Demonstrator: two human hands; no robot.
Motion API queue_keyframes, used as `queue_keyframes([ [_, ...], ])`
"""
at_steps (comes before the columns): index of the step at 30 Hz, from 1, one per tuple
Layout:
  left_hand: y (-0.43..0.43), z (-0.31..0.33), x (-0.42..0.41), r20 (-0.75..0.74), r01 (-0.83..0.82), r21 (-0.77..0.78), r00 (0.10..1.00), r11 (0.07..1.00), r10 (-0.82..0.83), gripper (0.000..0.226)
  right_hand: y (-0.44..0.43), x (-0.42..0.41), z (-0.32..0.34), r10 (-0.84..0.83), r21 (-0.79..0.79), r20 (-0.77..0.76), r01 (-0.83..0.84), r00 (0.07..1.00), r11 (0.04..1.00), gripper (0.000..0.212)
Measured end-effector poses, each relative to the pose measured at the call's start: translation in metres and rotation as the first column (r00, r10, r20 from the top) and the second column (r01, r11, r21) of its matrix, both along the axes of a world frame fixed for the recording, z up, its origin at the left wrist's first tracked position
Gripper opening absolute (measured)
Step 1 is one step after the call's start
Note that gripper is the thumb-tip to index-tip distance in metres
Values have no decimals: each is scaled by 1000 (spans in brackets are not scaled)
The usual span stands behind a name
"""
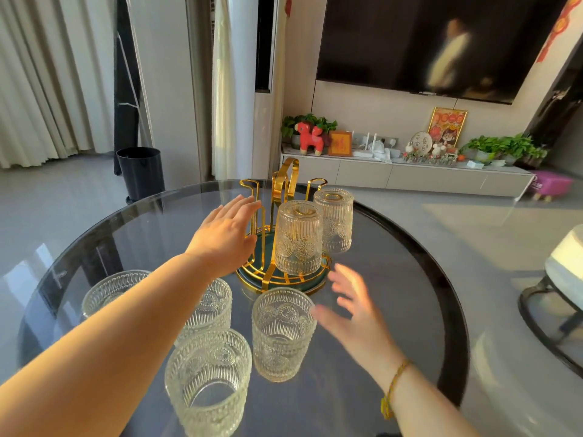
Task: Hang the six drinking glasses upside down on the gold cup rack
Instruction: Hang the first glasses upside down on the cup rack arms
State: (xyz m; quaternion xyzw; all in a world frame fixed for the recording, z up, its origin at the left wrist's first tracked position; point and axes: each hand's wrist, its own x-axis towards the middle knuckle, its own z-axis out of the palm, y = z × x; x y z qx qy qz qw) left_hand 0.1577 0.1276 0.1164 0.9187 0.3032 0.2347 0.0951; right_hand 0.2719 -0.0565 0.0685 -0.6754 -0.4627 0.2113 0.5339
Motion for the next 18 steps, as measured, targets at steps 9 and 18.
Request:
queue_keyframes([
  [9,-12,2,-5,-16,-40,-22,999,999,40,57,-10,-35,-48,173,-133,-134,-191,976,973,83],
  [18,-13,3,-4,-9,-49,-34,999,998,49,55,2,-33,-50,92,-210,-4,-91,996,973,73],
])
